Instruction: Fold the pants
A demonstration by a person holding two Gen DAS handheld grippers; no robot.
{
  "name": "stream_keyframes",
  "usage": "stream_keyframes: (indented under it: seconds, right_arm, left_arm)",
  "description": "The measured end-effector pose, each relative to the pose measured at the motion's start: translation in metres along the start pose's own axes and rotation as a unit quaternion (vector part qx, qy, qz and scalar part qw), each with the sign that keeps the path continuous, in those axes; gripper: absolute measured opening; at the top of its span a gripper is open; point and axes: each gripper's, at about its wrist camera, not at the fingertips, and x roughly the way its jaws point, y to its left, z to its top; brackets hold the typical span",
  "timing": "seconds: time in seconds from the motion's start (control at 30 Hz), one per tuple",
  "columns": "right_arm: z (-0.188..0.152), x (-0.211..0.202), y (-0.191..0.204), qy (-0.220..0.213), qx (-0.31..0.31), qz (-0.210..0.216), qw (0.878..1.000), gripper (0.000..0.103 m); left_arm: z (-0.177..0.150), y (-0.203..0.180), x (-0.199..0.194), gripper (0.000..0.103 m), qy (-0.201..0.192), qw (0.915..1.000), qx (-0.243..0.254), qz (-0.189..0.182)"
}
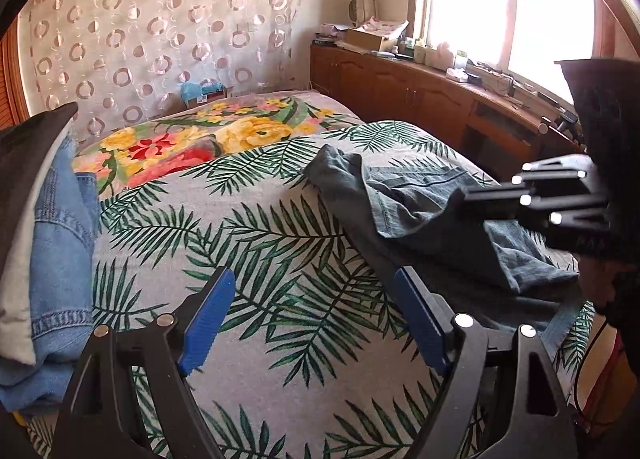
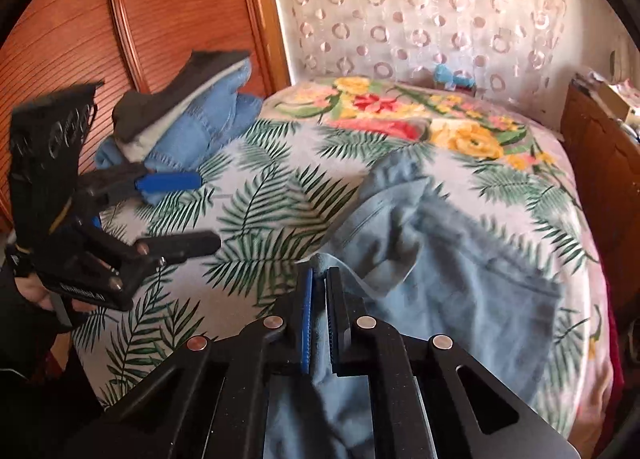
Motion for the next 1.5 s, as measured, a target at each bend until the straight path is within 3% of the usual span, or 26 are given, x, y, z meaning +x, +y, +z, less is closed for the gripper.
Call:
stream_keyframes:
  seconds: [0.43,0.77,1.03,1.17,1.27,1.37,1.5]
  right_arm:
    - [-0.009,-0.019,-0.081,-0.023,0.058,-0.098,0.993,0.006]
    - [-0.015,-0.004,-0.1,-0.019,0.08,-0.116,0.99,0.006]
    - [-0.009,-0.025,-0.108,-0.07,0.055,-0.126,0.988,0.006]
    - [-0.015,-0.014,-0.124,-0.043,0.078,-0.157,0.984,0.006]
    - [-0.02,0.004,-0.132,-0.002,0.094,-0.169,0.981,0.006]
    - [-0.02,0.01,-0.134,0.007,0.099,-0.167,0.981,0.006]
    - [-0.018,0.013,-0.131,0.009,0.095,-0.174,0.98,0.028]
  left_arm:
    - [0.009,-0.027,0.031,0.083,0.029,0.9992,0.022,-0.017]
    - [0.003,-0.039,0.049,0.083,0.06,0.9975,0.032,-0.021]
    - [-0.002,-0.042,0.055,0.083,0.073,0.9965,0.034,-0.02]
    - [-0.001,-0.043,0.055,0.083,0.076,0.9963,0.032,-0.023]
    - [0.0,-0.041,0.056,0.083,0.078,0.9962,0.027,-0.026]
    - [0.001,-0.039,0.056,0.083,0.076,0.9965,0.023,-0.026]
    - [0.016,-0.036,0.05,0.083,0.063,0.9973,0.016,-0.033]
